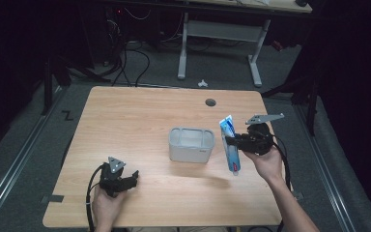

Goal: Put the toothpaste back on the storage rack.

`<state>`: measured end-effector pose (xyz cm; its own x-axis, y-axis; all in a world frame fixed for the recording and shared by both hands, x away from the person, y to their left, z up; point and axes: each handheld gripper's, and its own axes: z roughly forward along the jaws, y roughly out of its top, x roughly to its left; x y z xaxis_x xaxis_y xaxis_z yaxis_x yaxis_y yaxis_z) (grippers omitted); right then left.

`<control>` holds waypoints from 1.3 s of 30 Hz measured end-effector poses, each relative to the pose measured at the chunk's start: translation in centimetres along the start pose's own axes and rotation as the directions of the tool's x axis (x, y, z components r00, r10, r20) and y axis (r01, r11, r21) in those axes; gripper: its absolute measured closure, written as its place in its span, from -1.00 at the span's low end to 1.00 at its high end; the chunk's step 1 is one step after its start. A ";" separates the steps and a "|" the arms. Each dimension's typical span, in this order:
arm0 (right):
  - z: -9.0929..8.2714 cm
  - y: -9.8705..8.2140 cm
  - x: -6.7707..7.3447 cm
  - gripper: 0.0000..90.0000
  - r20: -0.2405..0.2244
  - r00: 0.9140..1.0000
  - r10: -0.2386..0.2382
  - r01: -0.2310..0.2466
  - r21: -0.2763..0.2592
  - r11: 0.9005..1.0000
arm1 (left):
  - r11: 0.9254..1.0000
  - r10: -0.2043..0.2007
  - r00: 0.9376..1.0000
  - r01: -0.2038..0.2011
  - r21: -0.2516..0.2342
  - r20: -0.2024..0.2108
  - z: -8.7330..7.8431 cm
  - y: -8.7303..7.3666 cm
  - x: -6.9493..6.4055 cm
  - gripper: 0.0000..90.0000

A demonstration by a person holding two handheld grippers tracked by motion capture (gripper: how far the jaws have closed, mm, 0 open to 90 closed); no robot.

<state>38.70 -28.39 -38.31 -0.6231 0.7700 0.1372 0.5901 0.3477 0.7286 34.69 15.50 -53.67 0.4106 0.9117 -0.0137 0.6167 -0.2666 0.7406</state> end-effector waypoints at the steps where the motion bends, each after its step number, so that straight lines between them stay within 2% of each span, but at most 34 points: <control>1: -0.1 0.1 0.1 0.66 -0.005 1.000 0.000 0.000 0.000 1.000 | 1.000 0.000 1.000 0.000 0.000 0.000 0.0 0.0 0.0 -0.46; 6: -0.1 0.5 0.5 0.66 -0.007 1.000 -0.011 0.011 -0.006 1.000 | 1.000 0.000 1.000 0.000 0.000 0.000 0.0 0.0 0.0 -0.46; 15: -0.6 1.2 1.5 0.66 -0.062 0.998 -0.021 0.019 -0.037 0.999 | 1.000 0.000 1.000 0.000 0.000 0.000 0.0 0.0 0.0 -0.46; 20: -1.1 1.9 1.9 0.66 -0.098 0.995 -0.029 0.022 -0.073 0.997 | 1.000 0.000 1.000 0.000 0.000 0.000 0.0 0.0 0.0 -0.46; 30: -1.1 3.1 2.8 0.66 -0.124 0.991 -0.051 0.037 -0.110 0.993 | 1.000 0.000 1.000 0.000 0.000 0.000 0.0 0.0 0.0 -0.46; 39: -0.7 4.5 3.8 0.66 -0.144 0.986 -0.080 0.064 -0.118 0.991 | 1.000 0.000 1.000 0.000 0.000 0.000 0.0 0.0 0.0 -0.46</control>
<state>38.63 -24.26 -34.01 -0.7357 0.6548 0.1731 0.4847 0.3306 0.8098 34.69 15.51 -53.67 0.4109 0.9116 -0.0137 0.6168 -0.2669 0.7405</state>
